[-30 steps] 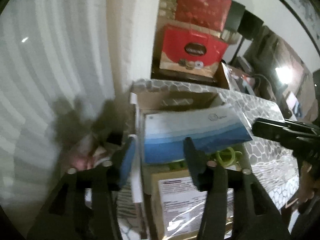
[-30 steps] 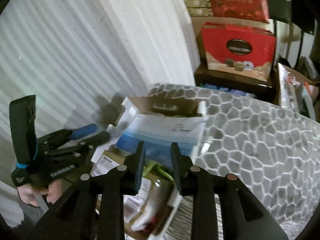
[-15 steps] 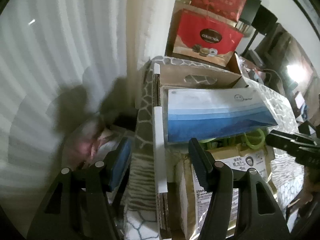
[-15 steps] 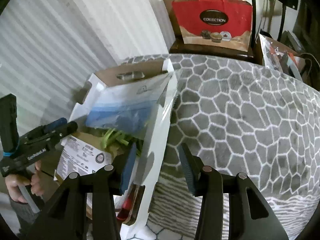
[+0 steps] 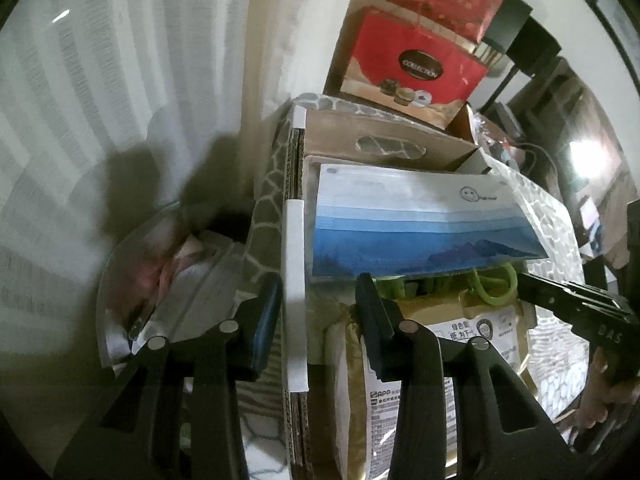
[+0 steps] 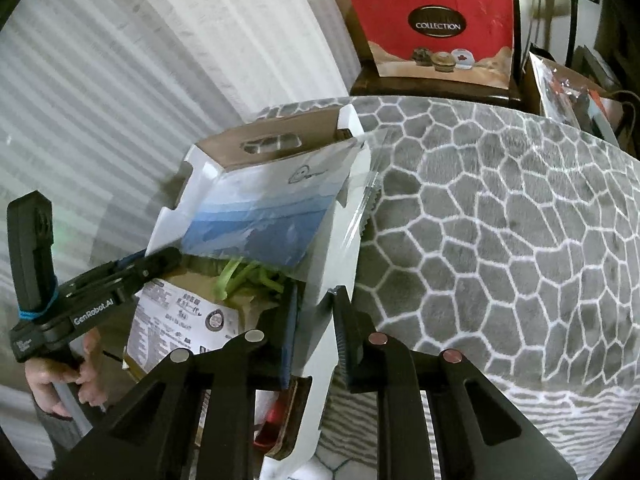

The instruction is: Organize objects

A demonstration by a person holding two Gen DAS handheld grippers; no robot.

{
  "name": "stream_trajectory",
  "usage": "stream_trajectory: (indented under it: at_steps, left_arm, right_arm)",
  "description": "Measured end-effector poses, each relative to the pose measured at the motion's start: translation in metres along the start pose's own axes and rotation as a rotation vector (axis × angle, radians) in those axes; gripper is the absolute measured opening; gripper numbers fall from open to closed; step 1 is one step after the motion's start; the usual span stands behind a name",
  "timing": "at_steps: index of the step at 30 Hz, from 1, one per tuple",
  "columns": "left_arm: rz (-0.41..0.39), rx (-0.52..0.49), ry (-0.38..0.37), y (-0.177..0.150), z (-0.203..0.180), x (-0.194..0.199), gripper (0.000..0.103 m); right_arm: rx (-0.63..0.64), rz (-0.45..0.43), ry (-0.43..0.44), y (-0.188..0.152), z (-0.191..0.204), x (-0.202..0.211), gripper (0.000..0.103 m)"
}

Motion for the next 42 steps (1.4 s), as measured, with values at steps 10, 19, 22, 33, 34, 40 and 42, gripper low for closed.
stream_trajectory:
  at_steps: [10,19,22,33,34,40,42]
  left_arm:
    - [0.011,0.014,-0.146,-0.036,-0.047,0.003,0.034]
    - [0.0,-0.081,-0.109,-0.047,-0.094,0.002,0.036]
    - [-0.025,-0.112,-0.088,-0.044,-0.093,0.011,0.043]
    - [-0.25,-0.098,-0.054,0.033,-0.054,0.053,0.075]
    - [-0.245,-0.101,-0.052,0.042,-0.053,0.048,0.075]
    - [-0.18,-0.131,-0.11,0.074,-0.054,0.007,0.075]
    - [-0.174,-0.155,-0.118,0.076,-0.058,-0.002,0.075]
  right_arm:
    - [-0.056,-0.05,-0.106,0.024,-0.045,0.026,0.016]
    - [-0.019,-0.051,-0.136,0.03,-0.077,0.034,0.02]
    - [-0.005,-0.09,-0.143,0.019,-0.076,0.053,0.03]
    - [-0.215,-0.228,-0.045,-0.068,-0.107,0.116,0.057]
    - [-0.256,-0.227,-0.005,-0.079,-0.113,0.114,0.057]
    - [-0.324,-0.197,0.122,-0.117,-0.12,0.104,0.059]
    - [-0.332,-0.187,0.149,-0.126,-0.117,0.1,0.059]
Point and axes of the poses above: each gripper's, at about its wrist camera, not at the fingertips, and x roughly against the way its jaws point, z to its left, y to its top, the point moved 1 cm from there along -x, roughly the way its jaws point, and after that the axes turned 9 degrees about z, right-handed, at the moved point
